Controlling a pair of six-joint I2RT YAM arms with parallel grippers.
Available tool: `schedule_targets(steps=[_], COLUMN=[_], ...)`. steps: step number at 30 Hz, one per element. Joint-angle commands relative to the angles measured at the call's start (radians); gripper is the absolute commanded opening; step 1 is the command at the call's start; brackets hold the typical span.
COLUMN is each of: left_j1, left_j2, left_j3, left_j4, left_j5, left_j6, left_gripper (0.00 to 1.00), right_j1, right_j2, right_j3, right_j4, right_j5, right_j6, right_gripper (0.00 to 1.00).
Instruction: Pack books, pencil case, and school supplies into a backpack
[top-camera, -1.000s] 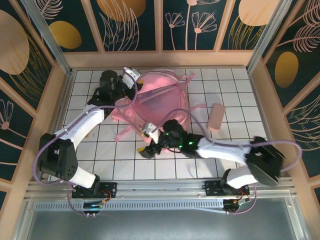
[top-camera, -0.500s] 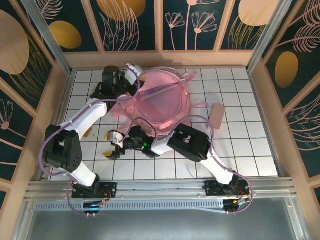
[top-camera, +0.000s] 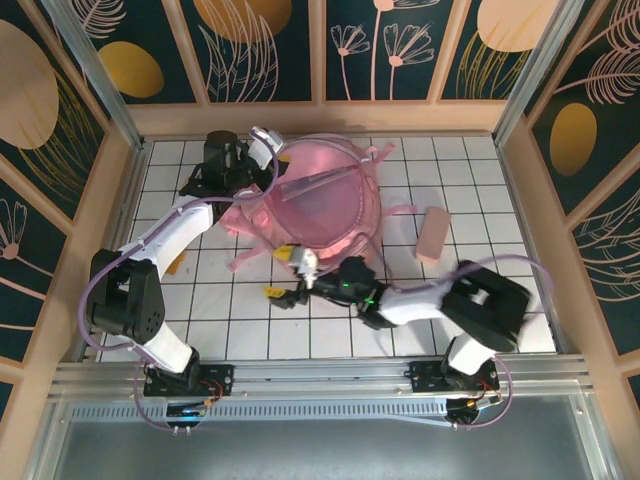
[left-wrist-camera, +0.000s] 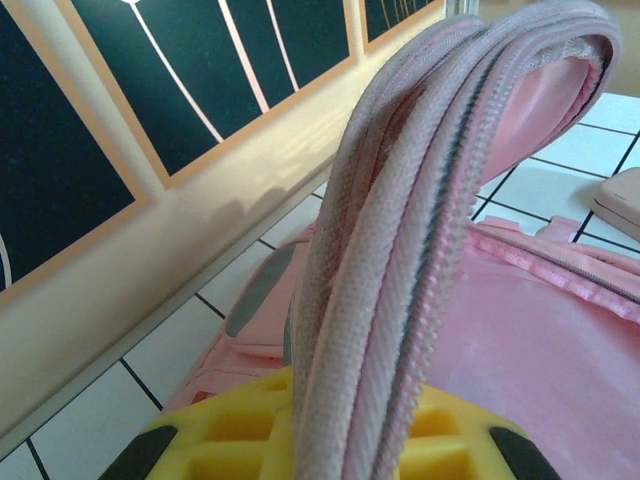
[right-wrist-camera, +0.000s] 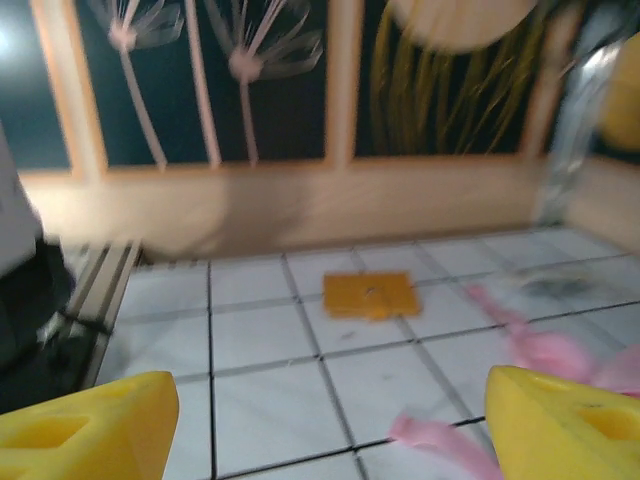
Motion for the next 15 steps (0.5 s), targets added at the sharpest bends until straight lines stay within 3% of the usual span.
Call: schedule_targets(steps=[1, 9, 12, 15], left_j1=[0.008, 0.009, 0.008, 0.008], left_j2=[-0.044, -0.077, -0.079, -0.092], left_j3=[0.031, 0.001, 0.004, -0.001], left_j4=[0.127, 0.131, 0.125, 0.120], left_j5=[0.057, 0.101, 0.119, 0.134], left_j6=[-0.022, -0.031, -0.040, -0.076], left_gripper=[0.00, 0.00, 0.00, 0.00], right_j1=[-0.065, -0.314, -0.456, -0.630], right_j2=[-0.189, -0.508, -0.528, -0.458], right_j3=[-0.075, -0.014, 0.064, 0.163], right_j4=[-0.179, -0.832, -1.085, -1.336], right_j5=[0.174, 0.425, 0.542, 0.558], right_j6=[0.083, 0.288, 0.473, 0.608], right_gripper=[0.80, 0.82, 0.89, 0.93])
